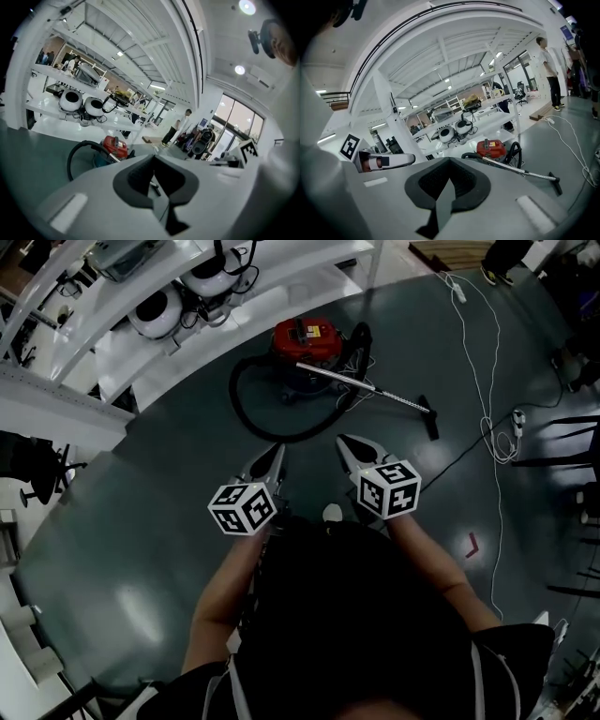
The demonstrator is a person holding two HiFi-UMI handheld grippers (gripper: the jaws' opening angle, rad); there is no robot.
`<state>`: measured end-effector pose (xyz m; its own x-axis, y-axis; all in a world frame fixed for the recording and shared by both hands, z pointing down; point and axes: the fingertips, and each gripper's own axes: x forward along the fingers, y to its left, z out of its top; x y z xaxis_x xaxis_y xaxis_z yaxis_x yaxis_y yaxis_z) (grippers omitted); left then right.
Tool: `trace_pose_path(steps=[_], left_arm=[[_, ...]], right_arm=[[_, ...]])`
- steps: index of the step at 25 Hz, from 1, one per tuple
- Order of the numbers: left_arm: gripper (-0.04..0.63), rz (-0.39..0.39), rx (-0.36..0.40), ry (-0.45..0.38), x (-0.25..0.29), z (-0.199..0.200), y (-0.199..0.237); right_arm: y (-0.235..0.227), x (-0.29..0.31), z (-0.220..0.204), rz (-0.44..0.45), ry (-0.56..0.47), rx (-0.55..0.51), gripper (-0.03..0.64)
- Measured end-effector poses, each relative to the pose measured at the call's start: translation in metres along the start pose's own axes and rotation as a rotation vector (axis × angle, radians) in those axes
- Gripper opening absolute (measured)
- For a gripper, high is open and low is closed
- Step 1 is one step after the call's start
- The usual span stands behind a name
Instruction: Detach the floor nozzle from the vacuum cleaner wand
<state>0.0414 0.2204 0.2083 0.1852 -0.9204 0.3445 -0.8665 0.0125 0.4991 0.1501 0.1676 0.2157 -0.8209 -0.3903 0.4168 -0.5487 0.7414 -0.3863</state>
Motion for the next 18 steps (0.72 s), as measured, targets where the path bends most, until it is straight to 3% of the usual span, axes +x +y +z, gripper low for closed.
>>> trace_pose_path(steps=[8,18], left_arm=[[0.009,0.023,0.046,0.041,0.019,0.009,0.010],[0.009,-0.001,0.071,0.096,0.064,0.042,0.072]], right_arm=[[-0.012,0.024,0.007,0.007,0.015,0.014,-0.003],[-0.016,0.094,0.023,-0.033,0.055,0.034,-0.003]])
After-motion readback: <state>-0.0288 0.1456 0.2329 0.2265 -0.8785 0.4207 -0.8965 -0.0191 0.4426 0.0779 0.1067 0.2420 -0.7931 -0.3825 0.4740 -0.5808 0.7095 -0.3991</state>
